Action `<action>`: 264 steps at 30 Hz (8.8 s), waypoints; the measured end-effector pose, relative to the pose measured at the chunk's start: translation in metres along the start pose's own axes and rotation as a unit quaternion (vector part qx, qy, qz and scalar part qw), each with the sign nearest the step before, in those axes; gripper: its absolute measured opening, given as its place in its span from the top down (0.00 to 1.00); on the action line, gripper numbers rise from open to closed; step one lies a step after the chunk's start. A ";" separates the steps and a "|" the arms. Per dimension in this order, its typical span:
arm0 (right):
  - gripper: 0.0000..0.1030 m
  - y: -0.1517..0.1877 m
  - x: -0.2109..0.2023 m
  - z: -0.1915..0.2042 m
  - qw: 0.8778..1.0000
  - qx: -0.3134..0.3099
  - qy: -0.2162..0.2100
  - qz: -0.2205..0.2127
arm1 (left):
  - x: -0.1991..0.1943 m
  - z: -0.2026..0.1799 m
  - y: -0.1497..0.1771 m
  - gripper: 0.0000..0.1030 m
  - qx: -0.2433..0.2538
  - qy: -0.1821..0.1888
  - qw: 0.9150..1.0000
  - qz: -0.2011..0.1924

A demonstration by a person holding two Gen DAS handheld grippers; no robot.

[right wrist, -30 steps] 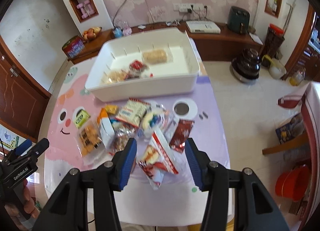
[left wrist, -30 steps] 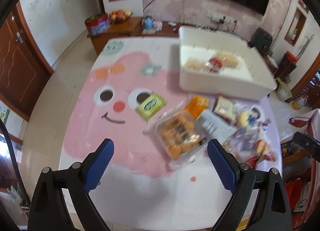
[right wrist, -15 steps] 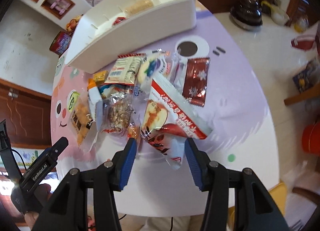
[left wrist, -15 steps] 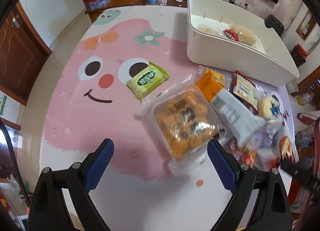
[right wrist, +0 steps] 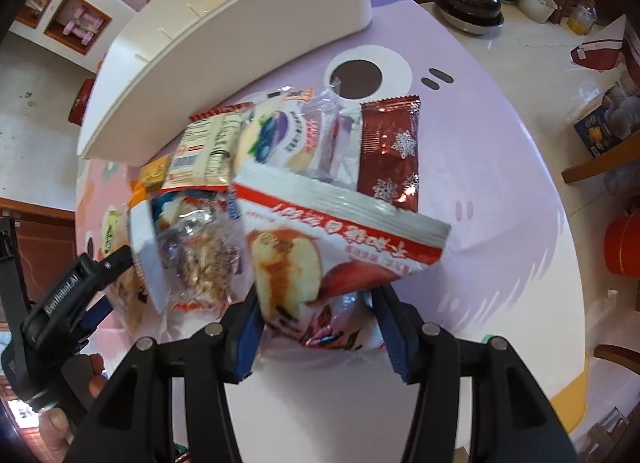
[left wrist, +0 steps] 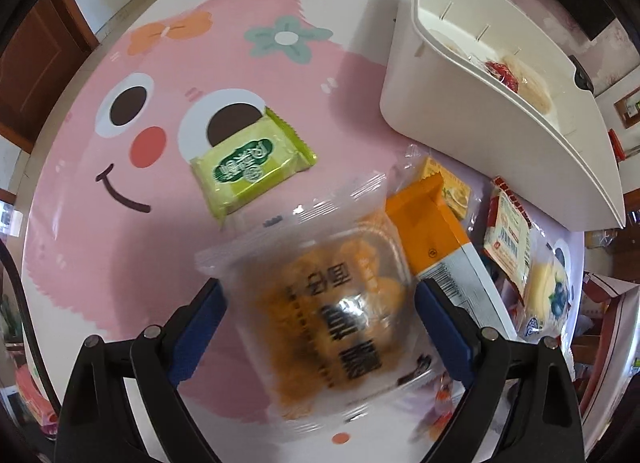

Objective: Organize snacks
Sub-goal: 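Grasp the orange biscuit bag with the left gripper while the right grasps the red-white bag, then carry both bags over the white tray and open both grippers to drop them, then withdraw both grippers from the tray back toward the remaining snacks, then grasp the orange-white bar with the left gripper while the right grasps a clear nut bag, then carry the bar and nut bag into the white tray and release both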

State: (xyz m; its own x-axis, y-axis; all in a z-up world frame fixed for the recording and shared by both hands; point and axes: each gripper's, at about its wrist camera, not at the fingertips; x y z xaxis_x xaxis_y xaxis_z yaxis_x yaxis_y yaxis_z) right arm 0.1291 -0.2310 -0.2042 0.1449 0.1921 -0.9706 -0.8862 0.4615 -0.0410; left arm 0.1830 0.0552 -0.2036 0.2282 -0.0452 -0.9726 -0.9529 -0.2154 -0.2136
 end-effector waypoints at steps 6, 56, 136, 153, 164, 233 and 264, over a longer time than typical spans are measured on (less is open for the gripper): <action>0.45 -0.002 0.011 0.001 1.000 -0.009 0.016 -0.003 | 0.025 -0.009 -0.001 0.08 0.012 -0.015 0.999 0.046; 0.56 -0.003 -0.186 0.100 0.959 -0.188 -0.112 -0.179 | -0.223 -0.067 -0.012 0.36 0.179 -0.020 0.962 -0.205; 0.43 -0.051 -0.207 0.137 0.958 -0.167 -0.064 -0.224 | -0.257 -0.036 -0.042 0.05 0.164 -0.032 0.938 -0.303; 0.43 0.036 -0.186 0.100 0.950 -0.240 -0.064 -0.191 | -0.250 0.001 0.047 0.05 0.140 -0.024 0.948 -0.284; 0.43 0.051 -0.126 0.084 0.957 -0.254 -0.049 -0.134 | -0.182 0.001 0.059 0.05 0.135 -0.015 0.967 -0.214; 0.61 0.046 -0.013 0.095 0.953 -0.294 -0.047 -0.055 | -0.057 -0.023 0.030 0.65 0.158 0.034 0.986 -0.034; 0.61 -0.079 -0.185 0.165 0.928 -0.252 -0.079 -0.262 | -0.200 -0.065 -0.131 0.64 0.215 0.029 0.956 -0.199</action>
State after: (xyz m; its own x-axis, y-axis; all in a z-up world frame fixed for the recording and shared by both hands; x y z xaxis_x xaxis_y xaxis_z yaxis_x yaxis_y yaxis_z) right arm 0.2449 -0.1604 0.0180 0.6413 0.1982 -0.7412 -0.7636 0.0703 -0.6419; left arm 0.2754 0.0287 0.0250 0.5883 -0.1007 -0.8023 -0.7794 0.1938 -0.5958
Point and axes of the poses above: each gripper's, at about its wrist camera, not at the fingertips, and x roughly the way its jaws point, z to its left, y to its underside, and after that the axes turned 11 degrees about x, right-handed
